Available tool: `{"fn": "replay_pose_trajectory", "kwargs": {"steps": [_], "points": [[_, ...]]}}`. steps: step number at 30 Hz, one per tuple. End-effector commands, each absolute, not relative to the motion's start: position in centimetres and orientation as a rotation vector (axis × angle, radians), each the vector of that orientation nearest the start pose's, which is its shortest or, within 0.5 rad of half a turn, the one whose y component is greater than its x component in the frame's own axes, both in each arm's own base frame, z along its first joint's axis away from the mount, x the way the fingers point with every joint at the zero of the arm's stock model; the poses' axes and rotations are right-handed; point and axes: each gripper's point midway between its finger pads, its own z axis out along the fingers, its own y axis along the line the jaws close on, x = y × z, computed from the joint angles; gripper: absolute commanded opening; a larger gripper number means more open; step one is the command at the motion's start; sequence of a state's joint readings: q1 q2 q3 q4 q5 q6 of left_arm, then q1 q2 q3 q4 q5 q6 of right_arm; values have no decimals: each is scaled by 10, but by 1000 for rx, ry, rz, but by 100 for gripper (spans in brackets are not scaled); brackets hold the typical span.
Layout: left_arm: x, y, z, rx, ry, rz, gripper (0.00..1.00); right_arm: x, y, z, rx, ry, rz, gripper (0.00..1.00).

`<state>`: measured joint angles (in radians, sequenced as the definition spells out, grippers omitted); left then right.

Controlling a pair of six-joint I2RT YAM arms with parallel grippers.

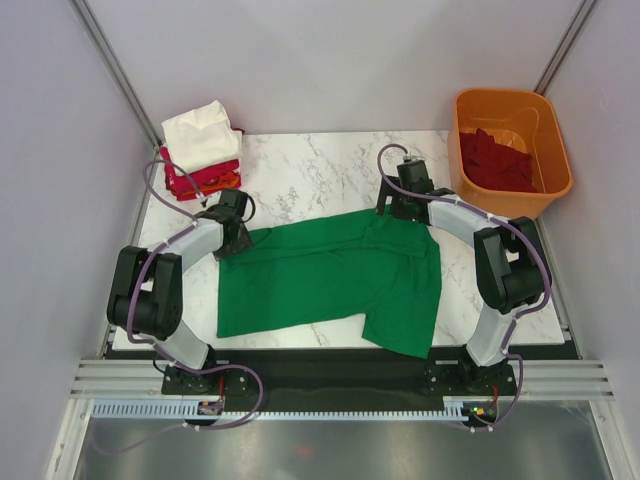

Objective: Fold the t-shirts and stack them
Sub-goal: Fold the tshirt

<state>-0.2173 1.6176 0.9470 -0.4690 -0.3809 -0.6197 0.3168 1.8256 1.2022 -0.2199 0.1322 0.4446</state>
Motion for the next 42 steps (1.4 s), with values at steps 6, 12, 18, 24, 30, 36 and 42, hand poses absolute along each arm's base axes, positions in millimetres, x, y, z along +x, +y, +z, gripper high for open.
{"fn": "replay_pose_trajectory", "kwargs": {"steps": [6,12,18,24,30,36,42], "points": [[327,-45,31,-621,2554,97,43,444,140,79,200,2352,219,96],[316,-40,29,-618,2556,120,2,444,140,79,197,2350,223,96],[313,-39,58,-563,2498,84,2,443,144,82,197,2342,250,96],[290,-45,73,-527,2482,5,5,440,149,83,192,2344,267,97],[254,-57,63,-564,2501,-107,43,433,145,82,199,2345,251,97],[251,-62,84,-562,2404,-148,54,424,144,85,201,2344,266,98],[293,-39,107,-564,2342,42,78,432,143,93,191,2322,243,98]]}}
